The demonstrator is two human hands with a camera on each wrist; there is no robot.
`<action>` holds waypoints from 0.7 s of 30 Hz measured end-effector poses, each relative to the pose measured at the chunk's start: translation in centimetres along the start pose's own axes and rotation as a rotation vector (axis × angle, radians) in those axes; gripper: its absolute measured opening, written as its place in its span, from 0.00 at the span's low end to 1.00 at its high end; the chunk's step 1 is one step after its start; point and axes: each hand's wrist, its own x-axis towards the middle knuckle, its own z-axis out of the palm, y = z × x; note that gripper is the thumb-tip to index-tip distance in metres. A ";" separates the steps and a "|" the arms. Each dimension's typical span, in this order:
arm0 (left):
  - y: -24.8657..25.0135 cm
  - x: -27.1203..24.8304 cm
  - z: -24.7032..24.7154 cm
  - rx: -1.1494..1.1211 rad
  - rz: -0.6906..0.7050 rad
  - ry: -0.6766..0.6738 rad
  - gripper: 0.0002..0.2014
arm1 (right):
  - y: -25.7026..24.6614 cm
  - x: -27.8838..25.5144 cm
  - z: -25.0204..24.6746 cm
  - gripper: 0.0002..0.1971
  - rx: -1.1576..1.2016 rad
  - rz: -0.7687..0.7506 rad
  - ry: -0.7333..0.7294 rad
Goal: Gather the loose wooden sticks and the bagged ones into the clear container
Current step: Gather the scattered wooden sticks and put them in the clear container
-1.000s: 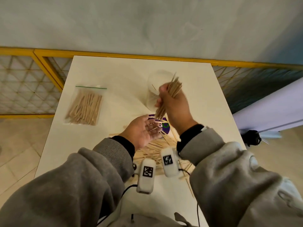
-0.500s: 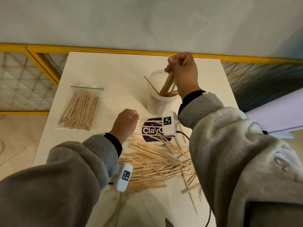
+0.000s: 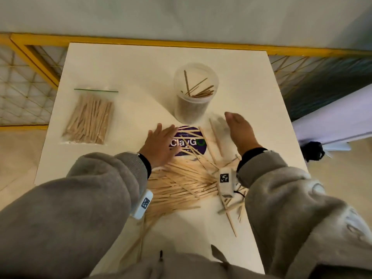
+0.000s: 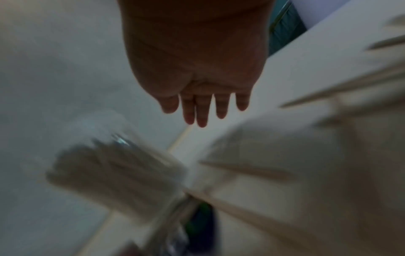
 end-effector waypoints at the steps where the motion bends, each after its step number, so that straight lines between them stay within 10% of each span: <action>1: 0.3 -0.4 0.5 0.024 0.052 -0.014 0.34 | 1.5 -0.9 0.8 0.21 -0.096 -0.008 -0.115; 8: 1.3 -4.4 2.8 0.025 0.240 -0.096 0.42 | 6.4 -9.0 4.1 0.24 -0.358 -0.352 -0.449; 11: 0.3 -7.4 2.7 -0.036 0.223 -0.038 0.40 | 8.4 -10.7 1.1 0.25 -0.334 -0.418 -0.248; 15: -4.3 -12.1 3.1 0.133 -0.040 0.232 0.39 | 12.5 -10.6 -5.3 0.28 -0.506 -0.126 0.135; 17: -6.2 -14.4 4.0 0.082 -0.205 0.199 0.41 | 14.2 -11.1 -6.3 0.26 -0.543 0.100 0.047; 21: -5.7 -15.8 6.8 0.104 -0.191 0.115 0.44 | 14.6 -12.5 -3.1 0.31 -0.586 0.033 -0.067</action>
